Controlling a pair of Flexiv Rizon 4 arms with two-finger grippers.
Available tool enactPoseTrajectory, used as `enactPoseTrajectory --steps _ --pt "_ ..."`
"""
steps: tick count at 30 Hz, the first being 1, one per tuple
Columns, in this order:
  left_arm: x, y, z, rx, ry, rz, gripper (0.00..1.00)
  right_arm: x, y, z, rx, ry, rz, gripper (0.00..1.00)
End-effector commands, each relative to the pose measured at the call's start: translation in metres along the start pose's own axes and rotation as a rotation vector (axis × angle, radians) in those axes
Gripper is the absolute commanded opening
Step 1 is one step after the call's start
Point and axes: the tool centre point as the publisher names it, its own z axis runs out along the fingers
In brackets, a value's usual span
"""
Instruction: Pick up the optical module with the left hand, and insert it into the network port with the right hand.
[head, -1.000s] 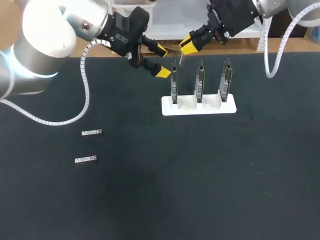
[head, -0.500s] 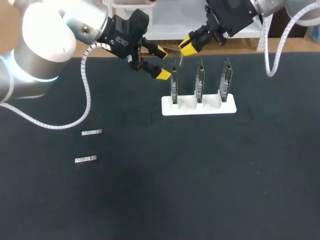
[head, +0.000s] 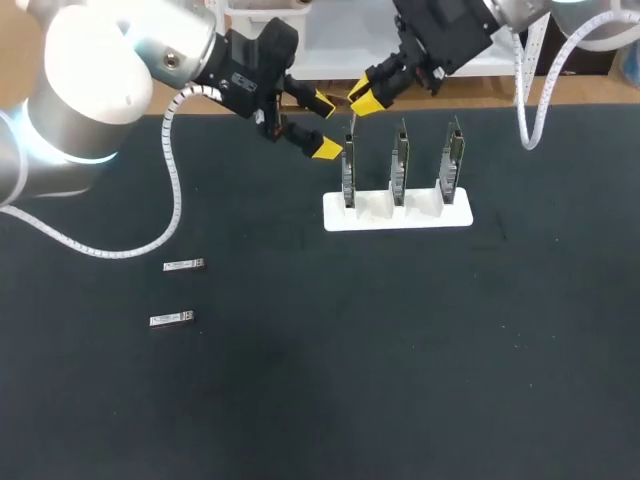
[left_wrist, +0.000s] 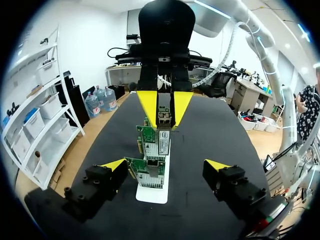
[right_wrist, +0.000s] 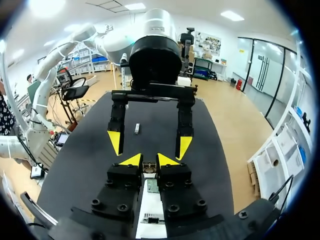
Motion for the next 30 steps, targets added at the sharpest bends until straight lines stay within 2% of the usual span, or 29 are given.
enactPoseTrajectory --steps 1,13,30 --pt "-0.001 -0.001 0.000 -0.003 0.006 -0.004 1.00 -0.002 -0.005 0.001 -0.008 0.011 -0.012 0.00" --pt "-0.001 -0.001 0.000 -0.003 0.006 -0.004 1.00 -0.003 -0.004 0.003 -0.015 0.009 -0.016 0.00" --pt "-0.001 -0.001 0.000 -0.003 0.006 -0.004 1.00 0.003 -0.015 0.013 -0.009 0.057 -0.051 0.00"
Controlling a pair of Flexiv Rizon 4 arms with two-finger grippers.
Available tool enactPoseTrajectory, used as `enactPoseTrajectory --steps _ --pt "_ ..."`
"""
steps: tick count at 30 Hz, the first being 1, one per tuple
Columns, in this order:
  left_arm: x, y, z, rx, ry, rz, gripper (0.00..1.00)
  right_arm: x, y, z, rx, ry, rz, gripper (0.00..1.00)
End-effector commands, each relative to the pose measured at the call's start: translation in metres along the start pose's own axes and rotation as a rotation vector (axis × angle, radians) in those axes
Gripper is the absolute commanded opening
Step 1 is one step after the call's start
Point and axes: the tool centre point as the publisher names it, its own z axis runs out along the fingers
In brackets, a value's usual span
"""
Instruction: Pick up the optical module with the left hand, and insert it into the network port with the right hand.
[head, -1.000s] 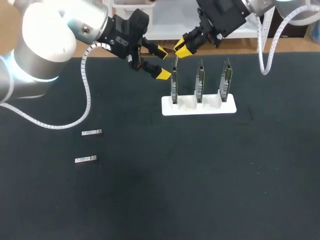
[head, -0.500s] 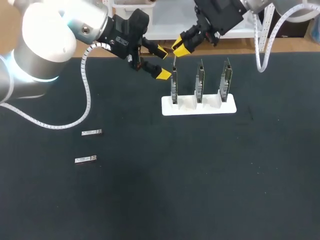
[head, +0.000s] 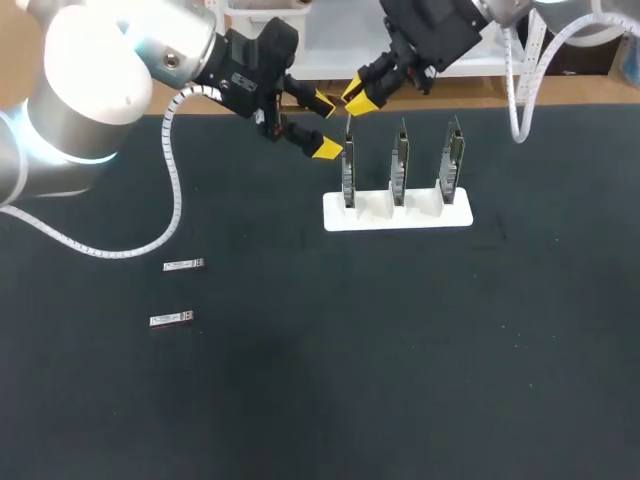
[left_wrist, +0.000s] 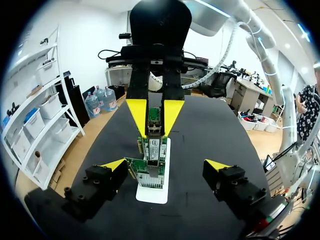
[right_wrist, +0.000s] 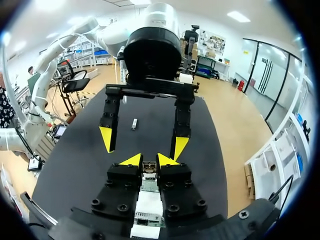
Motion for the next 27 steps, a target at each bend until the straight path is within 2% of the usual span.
enactPoseTrajectory --steps 1,17,27 --pt "-0.001 -0.001 0.000 -0.003 0.006 -0.004 1.00 0.000 -0.005 0.004 -0.010 0.009 -0.004 0.00" --pt "-0.001 -0.001 0.000 -0.003 0.006 -0.004 1.00 -0.001 -0.005 0.004 -0.001 0.040 -0.027 0.00" --pt "-0.001 -0.001 0.000 -0.003 0.006 -0.004 1.00 0.001 0.004 0.003 0.051 0.029 0.020 0.00"
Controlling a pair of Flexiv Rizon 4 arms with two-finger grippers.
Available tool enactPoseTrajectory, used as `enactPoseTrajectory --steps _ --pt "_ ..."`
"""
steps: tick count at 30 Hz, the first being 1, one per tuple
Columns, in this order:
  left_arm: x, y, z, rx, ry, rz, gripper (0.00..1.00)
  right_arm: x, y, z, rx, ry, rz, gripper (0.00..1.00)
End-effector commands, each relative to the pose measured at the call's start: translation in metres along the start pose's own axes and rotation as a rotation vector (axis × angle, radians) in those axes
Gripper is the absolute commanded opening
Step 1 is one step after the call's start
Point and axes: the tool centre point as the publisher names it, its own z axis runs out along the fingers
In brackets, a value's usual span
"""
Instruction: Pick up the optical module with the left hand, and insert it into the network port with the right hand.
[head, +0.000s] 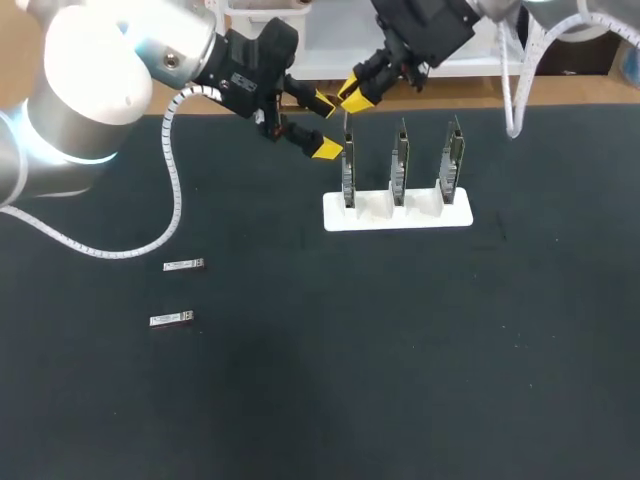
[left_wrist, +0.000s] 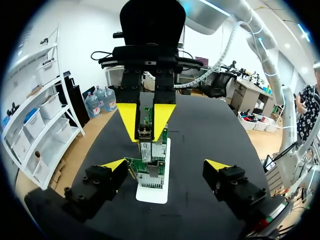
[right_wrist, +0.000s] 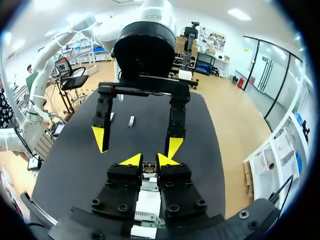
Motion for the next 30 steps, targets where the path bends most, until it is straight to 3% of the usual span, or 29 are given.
enactPoseTrajectory --steps 1,11,30 --pt "-0.0013 -0.0006 0.0001 -0.003 0.006 -0.004 1.00 0.0013 0.0134 -0.0001 0.045 -0.002 0.014 0.00" --pt "-0.0013 -0.0006 0.0001 -0.003 0.006 -0.004 1.00 0.0064 0.0171 0.0014 0.119 0.020 0.057 0.00" --pt "-0.0013 -0.0006 0.0001 -0.003 0.006 -0.004 1.00 0.0019 0.0164 0.0016 0.132 0.010 0.040 0.00"
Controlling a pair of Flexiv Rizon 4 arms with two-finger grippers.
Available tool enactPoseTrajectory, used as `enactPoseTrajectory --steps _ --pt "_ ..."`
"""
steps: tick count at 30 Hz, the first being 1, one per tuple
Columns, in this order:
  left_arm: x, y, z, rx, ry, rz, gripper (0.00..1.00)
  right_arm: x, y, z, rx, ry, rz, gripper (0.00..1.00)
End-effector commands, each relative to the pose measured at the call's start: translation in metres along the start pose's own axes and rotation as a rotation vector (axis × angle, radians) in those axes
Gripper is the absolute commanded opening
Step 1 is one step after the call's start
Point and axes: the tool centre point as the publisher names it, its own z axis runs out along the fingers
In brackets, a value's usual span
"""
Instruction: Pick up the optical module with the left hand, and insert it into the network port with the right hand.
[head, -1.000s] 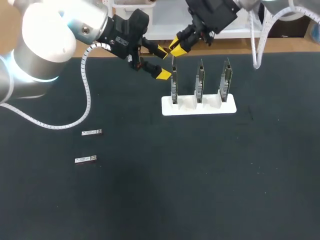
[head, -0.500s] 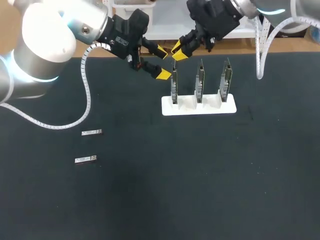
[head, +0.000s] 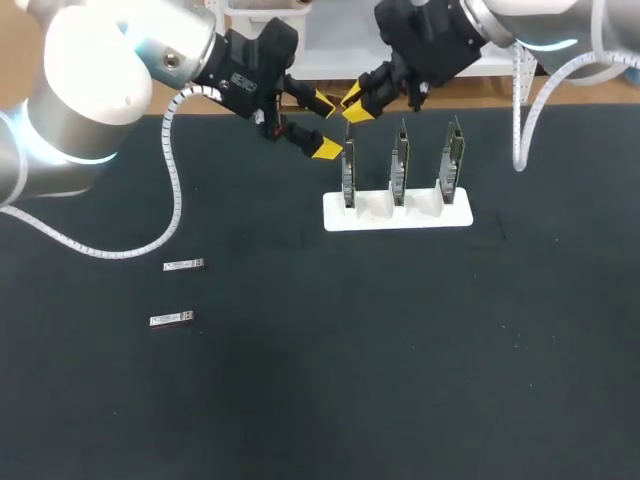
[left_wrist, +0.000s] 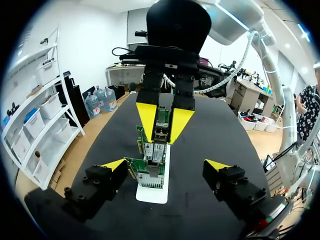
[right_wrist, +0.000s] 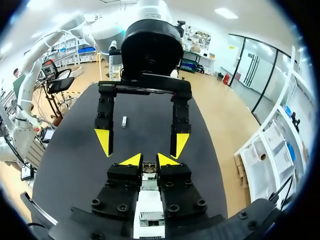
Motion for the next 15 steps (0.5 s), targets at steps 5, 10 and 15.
enactPoseTrajectory --steps 5,10,15 --pt "-0.0013 -0.0006 0.0001 -0.003 0.006 -0.004 1.00 0.0011 0.0010 0.0010 -0.003 0.012 -0.009 0.00" --pt "-0.0013 -0.0006 0.0001 -0.003 0.006 -0.004 1.00 0.0012 -0.0005 0.0031 -0.001 0.015 -0.008 0.00" --pt "-0.0013 -0.0006 0.0001 -0.003 0.006 -0.004 1.00 -0.0014 -0.0031 0.0043 0.003 0.017 -0.018 0.00"
